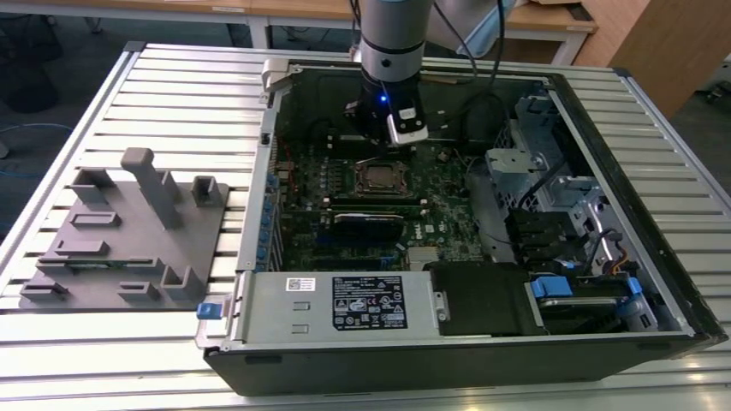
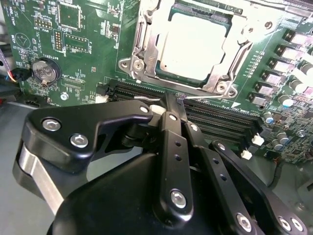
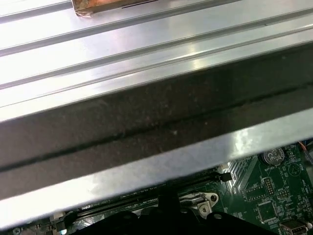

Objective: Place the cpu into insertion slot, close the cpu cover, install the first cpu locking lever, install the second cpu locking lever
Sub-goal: 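Install the first cpu locking lever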

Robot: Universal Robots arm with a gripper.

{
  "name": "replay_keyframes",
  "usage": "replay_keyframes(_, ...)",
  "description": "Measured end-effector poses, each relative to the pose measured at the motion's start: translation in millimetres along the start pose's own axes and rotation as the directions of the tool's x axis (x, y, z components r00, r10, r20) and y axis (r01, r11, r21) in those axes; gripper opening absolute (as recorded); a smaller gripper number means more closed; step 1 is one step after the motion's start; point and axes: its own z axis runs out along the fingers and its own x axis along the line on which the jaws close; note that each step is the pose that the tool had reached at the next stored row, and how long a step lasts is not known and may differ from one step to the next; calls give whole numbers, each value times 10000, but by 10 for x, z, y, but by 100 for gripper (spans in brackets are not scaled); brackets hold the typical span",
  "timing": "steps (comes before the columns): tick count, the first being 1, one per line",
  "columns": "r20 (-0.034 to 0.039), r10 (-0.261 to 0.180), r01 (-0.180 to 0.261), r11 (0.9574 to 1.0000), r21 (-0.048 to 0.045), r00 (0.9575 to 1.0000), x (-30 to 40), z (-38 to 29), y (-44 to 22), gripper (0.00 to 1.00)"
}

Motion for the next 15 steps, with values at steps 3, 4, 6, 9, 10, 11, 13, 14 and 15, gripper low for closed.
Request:
replay_keyframes(3, 20, 13, -13, 10000, 63, 10000, 2, 7, 7, 10)
replay_keyframes(4, 24, 14, -14, 10000, 79, 10000, 4, 8, 11, 10)
replay_keyframes(6, 33, 16, -16, 9999, 105, 10000, 6, 13, 17, 10)
replay_keyframes(9, 51, 14, -15, 9999, 163, 10000, 9, 22, 26, 10)
replay_keyframes(10, 53, 13, -14, 9999, 172, 10000, 10, 23, 29, 10)
replay_keyframes(11, 55, 12, -13, 9998, 178, 10000, 10, 23, 30, 10)
replay_keyframes(13, 59, 11, -13, 9998, 188, 10000, 11, 28, 32, 10)
replay_keyframes(14, 61, 11, -12, 9998, 197, 10000, 12, 31, 32, 10)
replay_keyframes(15, 62, 10, -11, 9998, 205, 10000, 12, 34, 32, 10)
